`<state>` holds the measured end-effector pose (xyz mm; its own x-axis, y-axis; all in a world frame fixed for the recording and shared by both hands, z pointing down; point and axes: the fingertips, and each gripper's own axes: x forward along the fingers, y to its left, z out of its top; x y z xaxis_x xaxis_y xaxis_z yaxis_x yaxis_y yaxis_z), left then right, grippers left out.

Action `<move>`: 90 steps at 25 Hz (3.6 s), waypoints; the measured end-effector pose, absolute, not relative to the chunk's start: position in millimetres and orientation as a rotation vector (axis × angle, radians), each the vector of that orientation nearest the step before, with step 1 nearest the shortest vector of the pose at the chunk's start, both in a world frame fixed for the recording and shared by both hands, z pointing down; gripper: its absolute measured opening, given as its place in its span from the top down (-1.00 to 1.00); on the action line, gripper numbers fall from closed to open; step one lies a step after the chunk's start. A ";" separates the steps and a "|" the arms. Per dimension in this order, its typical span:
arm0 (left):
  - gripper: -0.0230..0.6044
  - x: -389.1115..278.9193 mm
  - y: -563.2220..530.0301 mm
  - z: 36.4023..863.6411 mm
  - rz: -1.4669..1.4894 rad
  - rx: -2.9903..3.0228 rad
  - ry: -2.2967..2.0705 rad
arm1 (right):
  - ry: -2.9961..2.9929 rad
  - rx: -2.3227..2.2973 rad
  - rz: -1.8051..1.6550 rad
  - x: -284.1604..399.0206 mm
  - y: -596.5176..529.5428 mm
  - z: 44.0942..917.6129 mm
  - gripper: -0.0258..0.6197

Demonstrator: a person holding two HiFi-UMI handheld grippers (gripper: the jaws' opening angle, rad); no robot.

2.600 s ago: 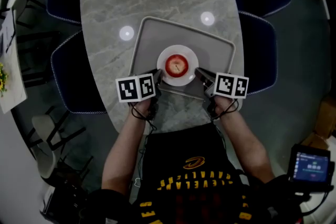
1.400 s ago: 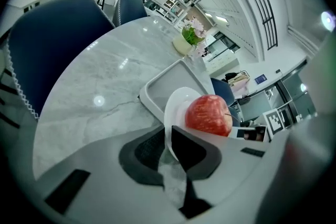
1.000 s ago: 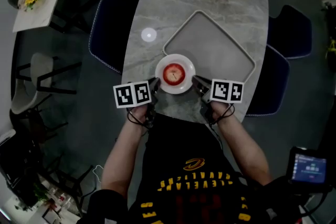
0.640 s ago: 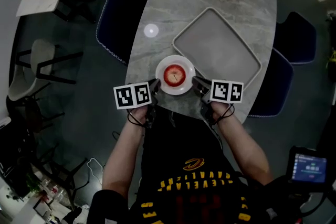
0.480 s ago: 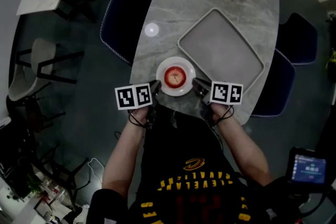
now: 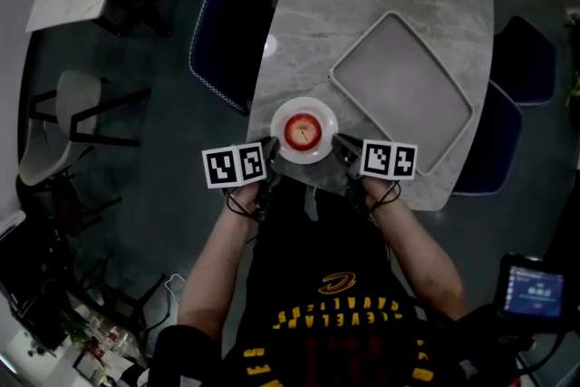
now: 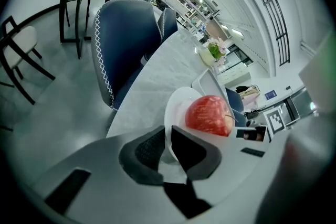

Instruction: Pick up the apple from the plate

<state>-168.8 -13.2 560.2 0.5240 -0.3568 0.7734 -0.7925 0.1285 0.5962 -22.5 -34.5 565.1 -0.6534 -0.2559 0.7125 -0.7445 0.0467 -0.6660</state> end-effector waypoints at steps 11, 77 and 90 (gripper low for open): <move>0.79 -185.9 -20.1 583.8 0.471 1.467 -1.011 | -1.888 1.054 1.656 -39.2 -36.0 586.9 0.80; 0.75 -59.5 -69.0 308.2 0.165 2.341 -1.106 | -2.601 1.288 0.699 20.7 -70.1 322.4 0.90; 0.75 10.1 -59.8 218.7 0.061 2.582 -1.105 | -2.720 1.395 0.332 51.5 -62.3 234.6 0.90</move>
<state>10.1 -59.8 218.7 0.6979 -0.6964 0.1673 -0.7106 -0.6441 0.2832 51.5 -62.3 234.6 -0.5867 -0.7944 0.1569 -0.8089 0.5656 -0.1608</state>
